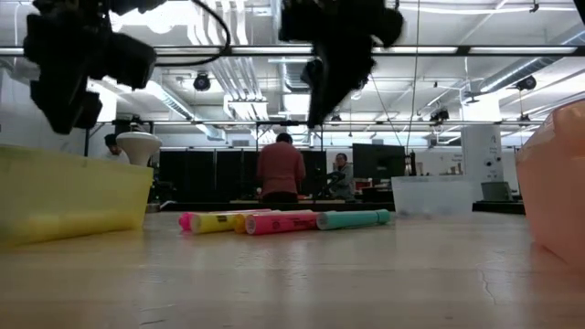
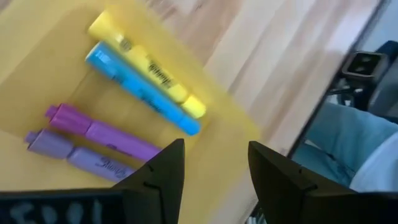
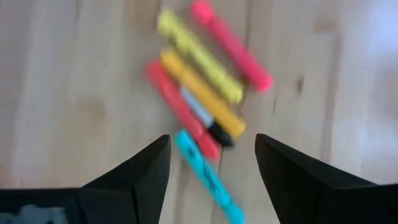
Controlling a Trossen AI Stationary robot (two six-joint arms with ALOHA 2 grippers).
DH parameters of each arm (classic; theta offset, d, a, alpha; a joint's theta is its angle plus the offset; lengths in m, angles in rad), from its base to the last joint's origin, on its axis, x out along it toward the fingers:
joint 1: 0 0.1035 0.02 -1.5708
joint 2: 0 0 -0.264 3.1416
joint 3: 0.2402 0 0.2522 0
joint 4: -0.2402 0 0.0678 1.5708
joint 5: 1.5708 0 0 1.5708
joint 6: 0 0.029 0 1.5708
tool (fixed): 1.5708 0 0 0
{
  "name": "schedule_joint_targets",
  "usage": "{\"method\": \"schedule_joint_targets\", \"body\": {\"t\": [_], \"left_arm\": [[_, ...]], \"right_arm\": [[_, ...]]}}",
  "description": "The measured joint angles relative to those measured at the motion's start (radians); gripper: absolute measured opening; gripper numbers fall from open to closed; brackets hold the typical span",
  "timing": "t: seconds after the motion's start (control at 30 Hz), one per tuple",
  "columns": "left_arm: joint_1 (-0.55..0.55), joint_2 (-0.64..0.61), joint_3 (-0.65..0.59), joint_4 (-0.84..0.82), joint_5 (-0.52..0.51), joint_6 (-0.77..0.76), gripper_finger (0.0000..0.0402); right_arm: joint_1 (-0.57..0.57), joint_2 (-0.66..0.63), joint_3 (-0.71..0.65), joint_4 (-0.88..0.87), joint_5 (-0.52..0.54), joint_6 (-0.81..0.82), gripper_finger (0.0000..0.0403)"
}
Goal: Pick & Place Markers
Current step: Put the large light blue highlighter pen into the yellow bin
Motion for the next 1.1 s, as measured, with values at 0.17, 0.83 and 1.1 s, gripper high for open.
{"method": "schedule_joint_targets", "body": {"t": [0.17,0.83,1.1], "left_arm": [[0.0,0.0,0.063,0.003,-0.026,0.019,0.0169],[0.001,0.0,0.309,0.017,-0.093,0.114,0.0169],[0.001,0.0,0.385,0.025,-0.109,0.167,0.0169]], "right_arm": [[-0.001,0.0,-0.126,0.004,0.0,-0.107,0.0226],[-0.021,0.009,-0.453,0.273,0.048,-0.266,0.0214],[-0.019,0.03,-0.418,0.239,0.029,-0.182,0.0083]]}}
